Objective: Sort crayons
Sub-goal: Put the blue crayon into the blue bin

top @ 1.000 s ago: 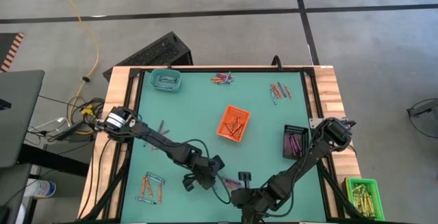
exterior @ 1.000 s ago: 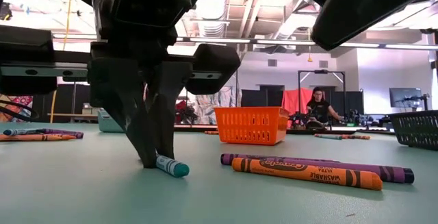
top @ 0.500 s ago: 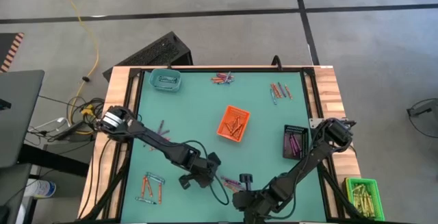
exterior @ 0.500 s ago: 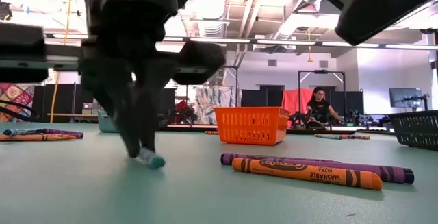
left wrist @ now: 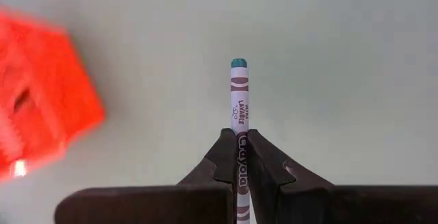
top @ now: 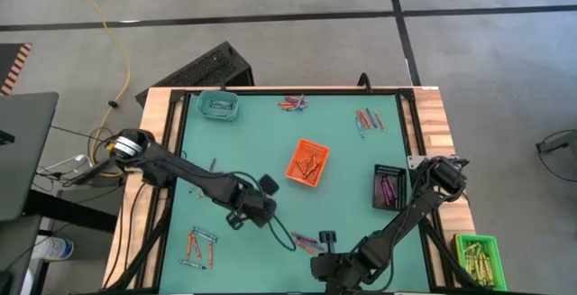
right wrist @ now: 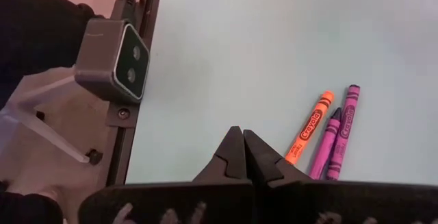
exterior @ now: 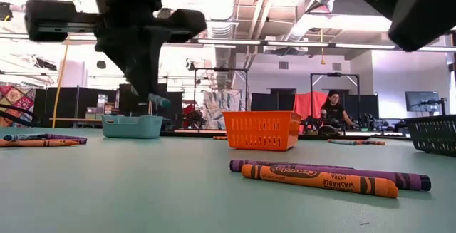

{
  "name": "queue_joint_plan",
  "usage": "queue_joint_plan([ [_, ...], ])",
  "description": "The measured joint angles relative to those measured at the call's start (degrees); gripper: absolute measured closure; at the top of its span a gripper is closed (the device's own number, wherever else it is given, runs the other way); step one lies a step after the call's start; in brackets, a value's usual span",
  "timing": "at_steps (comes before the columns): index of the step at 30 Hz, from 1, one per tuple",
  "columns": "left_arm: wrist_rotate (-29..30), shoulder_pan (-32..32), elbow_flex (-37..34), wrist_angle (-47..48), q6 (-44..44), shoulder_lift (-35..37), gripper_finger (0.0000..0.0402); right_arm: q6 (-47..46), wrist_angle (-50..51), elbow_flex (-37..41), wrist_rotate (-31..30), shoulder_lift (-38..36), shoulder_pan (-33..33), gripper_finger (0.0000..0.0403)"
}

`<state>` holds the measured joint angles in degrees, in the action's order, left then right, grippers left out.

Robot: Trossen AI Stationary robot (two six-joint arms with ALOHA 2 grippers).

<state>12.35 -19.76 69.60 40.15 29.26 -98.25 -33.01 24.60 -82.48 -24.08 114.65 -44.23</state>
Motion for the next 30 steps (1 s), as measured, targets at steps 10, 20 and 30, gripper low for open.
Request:
queue_joint_plan([
  [10,7.5,9.2,-3.5,9.8,-2.1,13.2,0.0401,-0.7,0.9,0.0,-2.0,0.0,-1.3,0.0403],
  [20,9.9,27.2,-11.2,11.5,3.0,28.1,0.0401,-1.9,1.6,0.0,-3.3,0.0,-2.0,0.0403],
  [30,10.8,45.3,-15.3,6.7,13.0,30.7,0.0401,-2.6,1.5,0.0,-3.4,0.0,-1.4,0.0403],
])
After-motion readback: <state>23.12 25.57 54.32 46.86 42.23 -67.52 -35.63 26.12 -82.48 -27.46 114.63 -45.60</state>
